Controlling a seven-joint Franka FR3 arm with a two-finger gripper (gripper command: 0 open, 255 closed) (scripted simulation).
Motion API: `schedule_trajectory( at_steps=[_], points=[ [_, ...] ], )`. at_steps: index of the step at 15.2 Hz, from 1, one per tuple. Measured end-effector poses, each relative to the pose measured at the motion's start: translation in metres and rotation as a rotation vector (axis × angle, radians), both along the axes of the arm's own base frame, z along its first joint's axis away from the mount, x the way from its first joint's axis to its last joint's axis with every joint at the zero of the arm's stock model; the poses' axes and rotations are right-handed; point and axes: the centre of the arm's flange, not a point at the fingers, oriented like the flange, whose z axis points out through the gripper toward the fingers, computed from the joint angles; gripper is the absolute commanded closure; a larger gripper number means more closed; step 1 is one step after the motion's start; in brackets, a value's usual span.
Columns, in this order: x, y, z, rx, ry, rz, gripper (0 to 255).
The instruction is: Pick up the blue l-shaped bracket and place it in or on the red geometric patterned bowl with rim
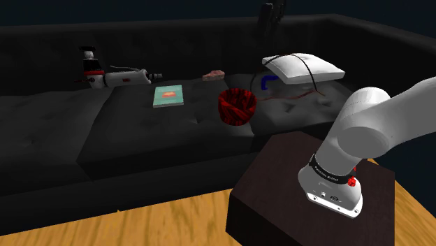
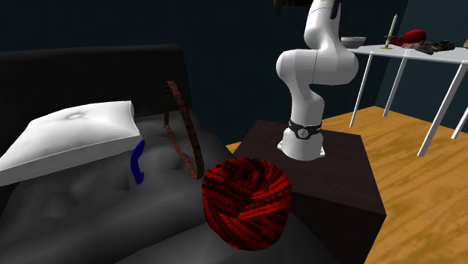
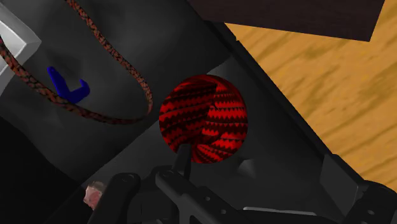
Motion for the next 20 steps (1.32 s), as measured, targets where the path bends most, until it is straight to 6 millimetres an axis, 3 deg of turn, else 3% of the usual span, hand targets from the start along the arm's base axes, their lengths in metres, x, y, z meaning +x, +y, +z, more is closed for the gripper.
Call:
schedule_trajectory(
  at_steps=[3,20],
  points=[
    [0.006,-0.012,-0.008,-0.001,0.009,0.008,0],
    [0.07,-0.178,-0.145,-0.023,0.134,0.127,0]
  ],
)
